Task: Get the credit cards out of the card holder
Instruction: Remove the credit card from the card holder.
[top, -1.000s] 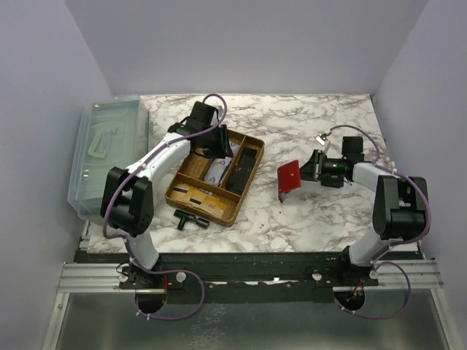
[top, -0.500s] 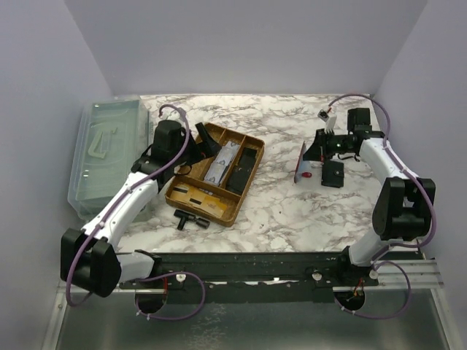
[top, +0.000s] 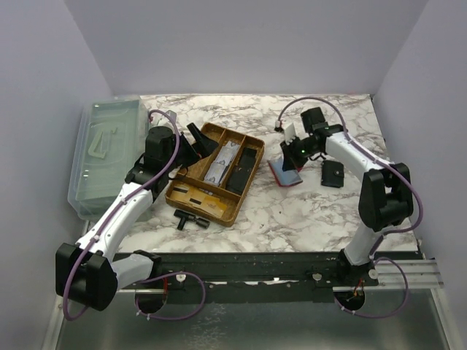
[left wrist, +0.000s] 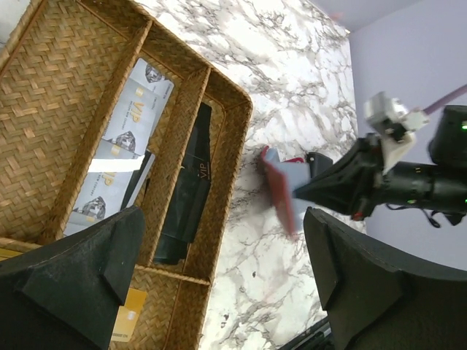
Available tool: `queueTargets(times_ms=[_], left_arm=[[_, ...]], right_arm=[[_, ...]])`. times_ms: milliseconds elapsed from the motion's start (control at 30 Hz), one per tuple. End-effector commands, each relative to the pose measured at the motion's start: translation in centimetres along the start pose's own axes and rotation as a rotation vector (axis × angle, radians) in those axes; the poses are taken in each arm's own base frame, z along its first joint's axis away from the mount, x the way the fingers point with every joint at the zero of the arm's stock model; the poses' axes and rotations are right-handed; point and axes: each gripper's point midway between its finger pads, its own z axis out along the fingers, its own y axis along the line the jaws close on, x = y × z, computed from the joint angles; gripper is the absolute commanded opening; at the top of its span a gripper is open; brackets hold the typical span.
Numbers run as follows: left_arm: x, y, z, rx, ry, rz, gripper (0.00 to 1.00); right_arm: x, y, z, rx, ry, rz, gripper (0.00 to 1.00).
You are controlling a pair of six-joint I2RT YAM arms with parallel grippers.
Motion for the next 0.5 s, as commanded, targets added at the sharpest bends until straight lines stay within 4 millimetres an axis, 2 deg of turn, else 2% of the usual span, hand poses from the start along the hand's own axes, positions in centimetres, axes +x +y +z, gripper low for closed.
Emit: queueTargets(times_ms=[0, 200, 467], left_arm=[[-0.2, -1.4, -0.6, 0.061, -0.001, -0.007, 0.99], [0.6, -1.2, -0.5, 0.067, 0.020, -0.035, 0.98], [1.1, -1.5, -0.1, 0.099, 0.043, -0.048, 0.98]], right_arm=[[1.6, 2.5, 3.0, -0.057, 0.095, -0.048, 0.02], [3.0, 5.9, 5.0, -0.170, 0.123, -0.046, 0.06], [4.6, 9.4, 5.2, -0.337, 0.117, 0.036, 0.11]])
